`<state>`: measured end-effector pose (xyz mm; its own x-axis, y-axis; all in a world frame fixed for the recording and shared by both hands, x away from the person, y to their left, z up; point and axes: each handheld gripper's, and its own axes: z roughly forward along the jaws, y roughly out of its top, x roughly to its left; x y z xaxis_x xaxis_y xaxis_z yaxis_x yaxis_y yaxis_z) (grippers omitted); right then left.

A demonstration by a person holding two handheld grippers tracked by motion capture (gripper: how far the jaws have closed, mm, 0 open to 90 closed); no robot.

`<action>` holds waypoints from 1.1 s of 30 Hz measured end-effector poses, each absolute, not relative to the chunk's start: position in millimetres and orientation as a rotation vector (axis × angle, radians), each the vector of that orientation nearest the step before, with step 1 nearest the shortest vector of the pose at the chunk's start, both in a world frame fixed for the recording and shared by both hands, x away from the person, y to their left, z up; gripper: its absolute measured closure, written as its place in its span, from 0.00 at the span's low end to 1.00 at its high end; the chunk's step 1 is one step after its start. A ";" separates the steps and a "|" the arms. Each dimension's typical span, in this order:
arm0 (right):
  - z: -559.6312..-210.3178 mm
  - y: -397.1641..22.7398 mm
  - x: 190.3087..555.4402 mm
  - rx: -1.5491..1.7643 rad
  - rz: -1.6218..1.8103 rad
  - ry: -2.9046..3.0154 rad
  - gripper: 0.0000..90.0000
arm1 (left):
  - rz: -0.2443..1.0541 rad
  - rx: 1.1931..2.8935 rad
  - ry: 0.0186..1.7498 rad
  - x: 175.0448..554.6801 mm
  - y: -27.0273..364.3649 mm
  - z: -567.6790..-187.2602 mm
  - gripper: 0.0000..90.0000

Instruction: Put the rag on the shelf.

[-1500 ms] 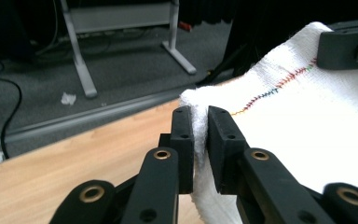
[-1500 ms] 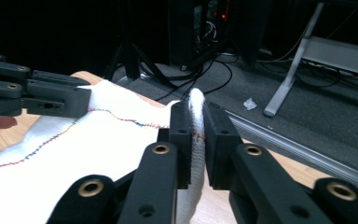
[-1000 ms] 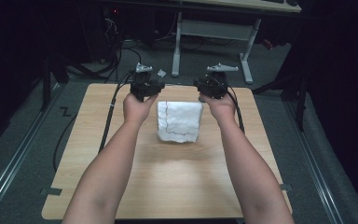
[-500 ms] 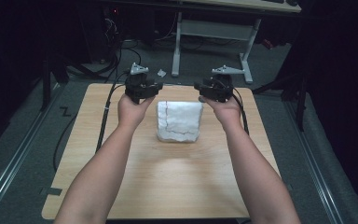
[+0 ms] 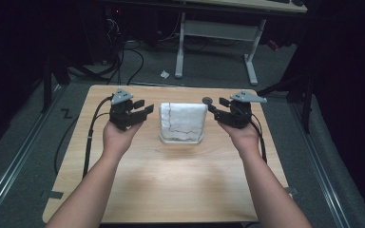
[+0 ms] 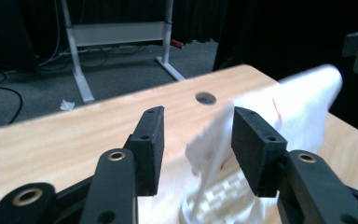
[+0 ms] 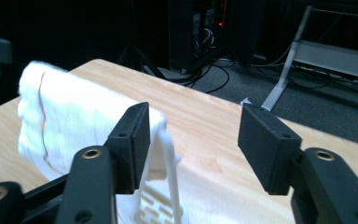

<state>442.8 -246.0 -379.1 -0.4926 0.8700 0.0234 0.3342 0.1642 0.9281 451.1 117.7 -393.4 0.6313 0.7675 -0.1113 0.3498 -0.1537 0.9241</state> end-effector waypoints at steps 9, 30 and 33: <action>-408.5 -259.2 395.5 1.114 1.279 1.957 0.43 | 0.417 1.821 0.940 391.1 141.0 -455.3 0.57; -526.6 -272.3 314.8 1.225 1.108 2.149 0.42 | 0.292 1.982 0.946 330.1 142.9 -529.3 0.51; -527.7 -270.6 318.6 1.215 1.127 2.147 0.41 | 0.232 1.962 0.985 335.6 144.9 -532.3 0.43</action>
